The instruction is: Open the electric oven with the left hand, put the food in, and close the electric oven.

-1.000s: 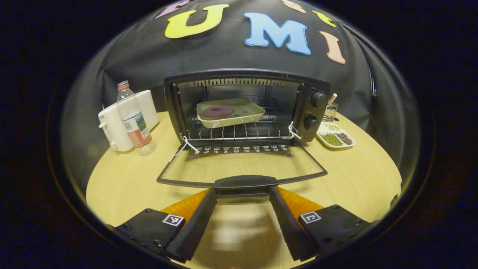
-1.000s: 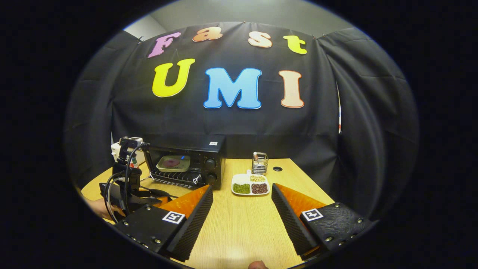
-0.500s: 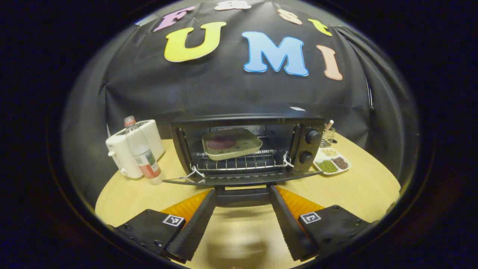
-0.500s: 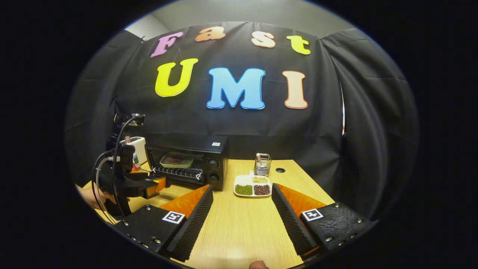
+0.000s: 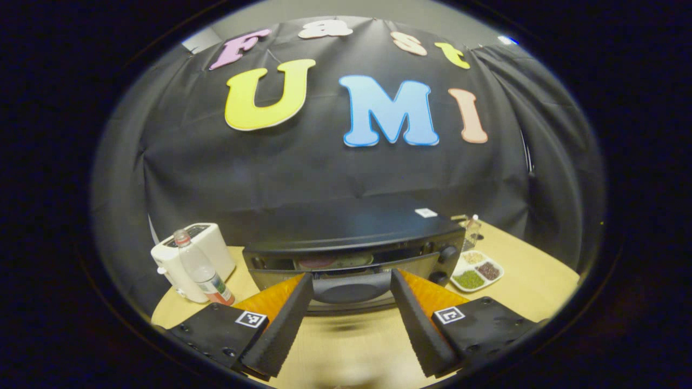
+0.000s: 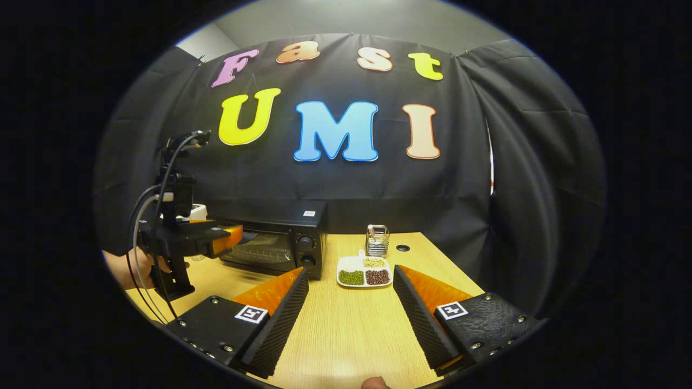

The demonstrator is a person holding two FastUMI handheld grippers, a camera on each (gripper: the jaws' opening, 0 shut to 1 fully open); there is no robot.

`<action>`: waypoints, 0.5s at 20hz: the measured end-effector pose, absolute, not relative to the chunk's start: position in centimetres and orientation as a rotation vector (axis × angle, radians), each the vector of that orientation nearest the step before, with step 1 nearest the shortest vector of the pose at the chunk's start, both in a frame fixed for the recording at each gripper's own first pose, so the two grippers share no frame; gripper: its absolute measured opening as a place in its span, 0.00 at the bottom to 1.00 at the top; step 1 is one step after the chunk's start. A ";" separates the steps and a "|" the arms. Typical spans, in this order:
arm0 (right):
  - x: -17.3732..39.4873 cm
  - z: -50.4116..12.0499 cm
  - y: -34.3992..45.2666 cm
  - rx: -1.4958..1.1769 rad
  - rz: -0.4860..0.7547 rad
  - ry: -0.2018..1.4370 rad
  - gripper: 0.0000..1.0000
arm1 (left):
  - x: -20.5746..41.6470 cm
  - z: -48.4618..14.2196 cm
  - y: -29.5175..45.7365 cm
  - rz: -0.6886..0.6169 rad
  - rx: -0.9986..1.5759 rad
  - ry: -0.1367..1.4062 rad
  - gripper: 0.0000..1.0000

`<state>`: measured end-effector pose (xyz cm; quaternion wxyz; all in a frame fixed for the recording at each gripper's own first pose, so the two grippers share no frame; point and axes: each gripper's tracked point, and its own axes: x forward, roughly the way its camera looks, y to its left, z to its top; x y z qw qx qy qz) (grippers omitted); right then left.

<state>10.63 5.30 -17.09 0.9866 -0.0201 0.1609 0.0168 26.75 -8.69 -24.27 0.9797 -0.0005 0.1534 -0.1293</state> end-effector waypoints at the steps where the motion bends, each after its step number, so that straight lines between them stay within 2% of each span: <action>1: 10.4 -16.7 5.1 -0.036 0.033 0.314 0.98 | 26.4 -22.6 -9.0 -0.266 -0.010 0.276 1.00; 3: 10.1 -15.8 4.5 -0.028 0.036 0.292 0.98 | 24.9 -19.5 -9.6 -0.268 -0.014 0.219 1.00; 4: 9.9 -15.4 4.2 -0.023 0.041 0.279 0.98 | 23.9 -18.1 -9.9 -0.268 -0.014 0.198 0.97; 7: 8.7 -14.3 2.6 -0.007 0.062 0.249 0.98 | 20.1 -14.4 -10.8 -0.255 -0.037 0.157 0.97; 8: 8.3 -13.7 2.1 -0.003 0.071 0.236 0.98 | 18.6 -13.3 -10.9 -0.249 -0.044 0.150 1.00; 10: 7.3 -12.2 1.3 0.007 0.093 0.202 0.98 | 15.6 -11.5 -11.1 -0.232 -0.040 0.133 0.97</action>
